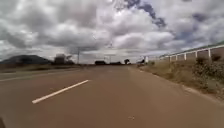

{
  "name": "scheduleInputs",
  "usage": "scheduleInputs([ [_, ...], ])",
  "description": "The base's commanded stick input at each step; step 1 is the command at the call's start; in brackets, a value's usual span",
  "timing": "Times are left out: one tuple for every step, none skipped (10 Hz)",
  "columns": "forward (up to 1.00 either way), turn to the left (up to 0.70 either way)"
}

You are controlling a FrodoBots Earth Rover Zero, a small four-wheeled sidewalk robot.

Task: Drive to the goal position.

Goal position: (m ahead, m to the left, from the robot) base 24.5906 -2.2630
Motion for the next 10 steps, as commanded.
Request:
scheduleInputs([
  [0.85, -0.17],
  [0.85, -0.04],
  [0.85, 0.0],
  [0.85, 0.0],
  [0.85, 0.0],
  [0.85, 0.0],
  [0.85, 0.0],
  [0.85, 0.0],
  [0.85, 0.0],
  [0.85, -0.05],
])
